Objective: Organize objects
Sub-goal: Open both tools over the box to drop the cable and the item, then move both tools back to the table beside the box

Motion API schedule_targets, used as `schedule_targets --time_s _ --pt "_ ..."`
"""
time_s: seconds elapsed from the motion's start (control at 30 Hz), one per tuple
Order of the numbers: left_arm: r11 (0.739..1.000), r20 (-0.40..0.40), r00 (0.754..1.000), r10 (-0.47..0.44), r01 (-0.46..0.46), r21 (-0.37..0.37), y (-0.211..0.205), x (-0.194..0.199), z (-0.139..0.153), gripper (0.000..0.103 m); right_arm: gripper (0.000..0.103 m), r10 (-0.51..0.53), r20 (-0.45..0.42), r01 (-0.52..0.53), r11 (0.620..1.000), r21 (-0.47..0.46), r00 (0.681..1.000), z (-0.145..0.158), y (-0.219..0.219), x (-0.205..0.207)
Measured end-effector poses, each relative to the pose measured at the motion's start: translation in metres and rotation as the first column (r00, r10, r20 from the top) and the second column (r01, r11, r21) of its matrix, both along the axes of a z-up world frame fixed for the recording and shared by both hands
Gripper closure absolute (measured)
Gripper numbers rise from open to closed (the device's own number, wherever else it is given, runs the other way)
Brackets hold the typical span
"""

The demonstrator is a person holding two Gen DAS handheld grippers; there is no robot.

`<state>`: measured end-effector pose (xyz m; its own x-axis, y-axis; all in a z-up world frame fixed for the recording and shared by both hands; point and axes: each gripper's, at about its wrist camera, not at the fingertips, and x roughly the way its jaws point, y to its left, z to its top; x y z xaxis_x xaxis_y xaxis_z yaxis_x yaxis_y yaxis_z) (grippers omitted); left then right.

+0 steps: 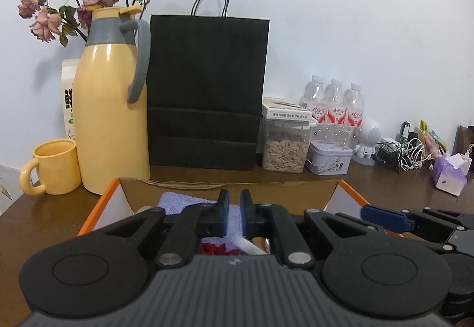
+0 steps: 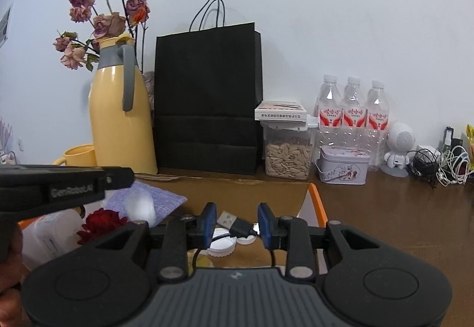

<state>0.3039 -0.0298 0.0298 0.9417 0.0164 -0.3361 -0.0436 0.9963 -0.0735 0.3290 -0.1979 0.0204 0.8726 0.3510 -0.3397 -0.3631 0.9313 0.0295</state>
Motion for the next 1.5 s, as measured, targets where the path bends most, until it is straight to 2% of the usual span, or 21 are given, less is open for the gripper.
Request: schedule_targets --time_s 0.03,0.07,0.1,0.13,0.17,0.23,0.83,1.33,1.5 --pt "1.000 0.005 1.000 0.004 -0.004 -0.002 0.001 -0.001 0.001 0.071 0.058 -0.003 -0.004 0.003 1.000 0.004 1.000 0.000 -0.001 0.000" --pt "1.000 0.012 1.000 0.014 -0.014 -0.005 0.001 -0.003 0.001 0.044 0.040 -0.006 -0.006 0.006 1.000 0.010 1.000 -0.001 -0.003 -0.001" --pt "1.000 0.026 0.999 0.027 -0.027 -0.005 0.002 -0.004 0.002 0.031 0.030 -0.009 -0.008 0.009 1.000 0.018 1.000 -0.001 -0.004 -0.001" --pt "0.999 0.045 0.998 0.044 -0.044 0.000 0.002 -0.006 0.002 0.008 0.014 -0.011 -0.006 0.011 1.000 0.024 1.000 -0.001 -0.005 -0.001" --pt "0.998 0.066 0.996 0.063 -0.064 0.005 0.001 -0.008 0.003 0.000 0.006 -0.012 -0.003 0.012 1.000 0.027 1.000 -0.001 -0.005 -0.002" --pt "0.996 0.096 0.991 0.091 -0.092 0.011 0.000 -0.011 0.003 0.000 0.000 -0.018 0.004 0.018 0.999 0.031 1.000 -0.001 -0.006 -0.003" --pt "0.997 0.109 0.991 0.081 -0.081 -0.008 0.000 -0.021 0.010 0.000 0.000 -0.015 0.033 0.013 0.998 0.054 0.999 0.009 -0.010 -0.016" --pt "0.998 0.127 0.990 0.056 -0.052 -0.039 0.007 -0.073 0.028 0.000 0.000 0.016 0.090 -0.021 0.998 0.055 0.996 0.026 -0.027 -0.062" --pt "0.998 0.102 0.994 0.044 -0.040 -0.042 0.012 -0.090 0.027 0.000 0.000 0.035 0.092 -0.039 0.998 0.041 0.995 0.027 -0.035 -0.086"
